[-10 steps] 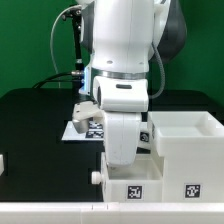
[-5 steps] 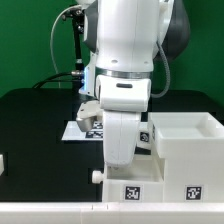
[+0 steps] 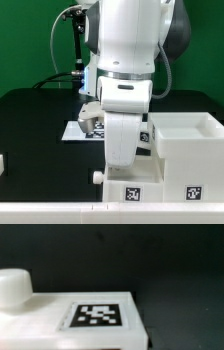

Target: Assemble drawer

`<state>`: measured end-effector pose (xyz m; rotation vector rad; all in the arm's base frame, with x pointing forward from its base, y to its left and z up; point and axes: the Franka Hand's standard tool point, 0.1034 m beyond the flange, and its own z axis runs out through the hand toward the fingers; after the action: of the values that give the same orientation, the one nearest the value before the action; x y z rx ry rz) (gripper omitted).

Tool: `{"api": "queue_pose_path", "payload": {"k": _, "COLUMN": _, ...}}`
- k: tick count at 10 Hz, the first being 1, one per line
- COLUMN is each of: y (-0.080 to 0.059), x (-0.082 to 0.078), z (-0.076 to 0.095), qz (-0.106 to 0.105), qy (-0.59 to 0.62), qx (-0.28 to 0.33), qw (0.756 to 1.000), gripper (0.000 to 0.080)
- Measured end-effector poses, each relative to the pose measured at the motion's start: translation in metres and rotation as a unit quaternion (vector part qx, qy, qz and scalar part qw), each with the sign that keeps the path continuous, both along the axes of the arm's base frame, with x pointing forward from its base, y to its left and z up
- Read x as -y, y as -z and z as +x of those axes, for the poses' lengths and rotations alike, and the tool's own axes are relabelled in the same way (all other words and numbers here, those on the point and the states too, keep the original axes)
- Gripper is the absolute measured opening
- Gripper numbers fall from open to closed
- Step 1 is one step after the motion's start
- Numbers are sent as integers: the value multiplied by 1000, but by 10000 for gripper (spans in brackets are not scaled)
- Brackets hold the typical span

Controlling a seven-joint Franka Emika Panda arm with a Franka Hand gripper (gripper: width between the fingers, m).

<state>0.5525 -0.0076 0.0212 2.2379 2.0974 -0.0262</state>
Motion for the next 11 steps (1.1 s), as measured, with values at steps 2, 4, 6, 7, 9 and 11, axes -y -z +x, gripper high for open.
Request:
{"api": "queue_pose_path", "payload": {"k": 2, "y": 0, "x": 2, "z": 0, "qz": 1, "qy": 0, "qx": 4, "qw": 1000, "gripper": 38}}
{"api": "queue_pose_path", "payload": {"k": 4, "y": 1, "x": 11, "z": -2, "qz": 1, "qy": -6, "qx": 7, "qw": 1000, "gripper": 38}}
{"api": "queue_pose_path", "payload": {"k": 6, "y": 1, "x": 10, "z": -2, "qz": 1, "qy": -3, "qx": 7, "qw": 1000, "gripper": 38}}
{"api": "queue_pose_path", "payload": {"k": 7, "y": 1, "x": 10, "z": -2, "qz": 1, "qy": -2, "qx": 7, "qw": 1000, "gripper": 38}}
{"api": "queue_pose_path", "payload": {"k": 9, "y": 1, "x": 10, "z": -2, "qz": 1, "qy": -19, "qx": 6, "qw": 1000, "gripper": 38}}
{"api": "queue_pose_path", "payload": {"k": 11, "y": 1, "x": 7, "z": 0, "qz": 0, "qy": -30, "qx": 7, "qw": 1000, "gripper": 38}}
